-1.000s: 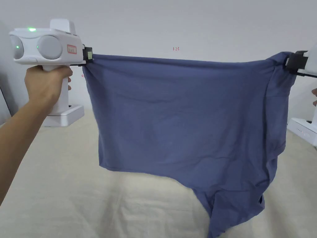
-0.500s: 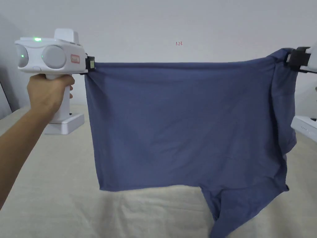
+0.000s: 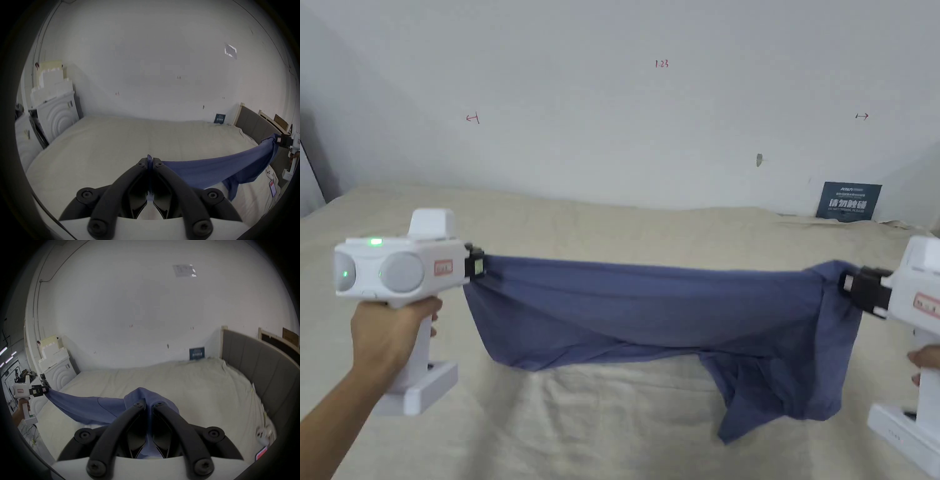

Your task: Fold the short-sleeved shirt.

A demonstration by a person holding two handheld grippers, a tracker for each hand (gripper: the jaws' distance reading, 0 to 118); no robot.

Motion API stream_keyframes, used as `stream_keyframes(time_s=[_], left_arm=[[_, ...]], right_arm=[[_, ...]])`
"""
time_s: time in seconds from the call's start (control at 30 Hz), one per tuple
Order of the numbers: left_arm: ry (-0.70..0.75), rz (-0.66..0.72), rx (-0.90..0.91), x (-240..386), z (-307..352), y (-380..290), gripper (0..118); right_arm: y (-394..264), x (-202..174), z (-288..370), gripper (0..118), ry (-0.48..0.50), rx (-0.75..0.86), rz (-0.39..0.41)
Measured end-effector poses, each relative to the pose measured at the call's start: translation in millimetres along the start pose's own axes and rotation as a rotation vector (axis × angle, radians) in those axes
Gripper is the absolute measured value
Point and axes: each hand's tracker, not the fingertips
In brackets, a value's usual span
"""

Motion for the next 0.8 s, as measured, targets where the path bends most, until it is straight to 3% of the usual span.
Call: stream_keyframes(time_s=[0.37, 0.8], left_arm=[[-0.009, 0.021, -0.206, -18.7, 57.1, -169.6, 2], [-0.004, 0.027, -0.339, -39.1, 116.6, -268.1, 2]], right_arm=[[-165.0, 17.8, 84.7, 3, -0.006, -0.187, -0.093], [-249.8, 12.6, 176.7, 3, -0.005, -0.306, -0.143]])
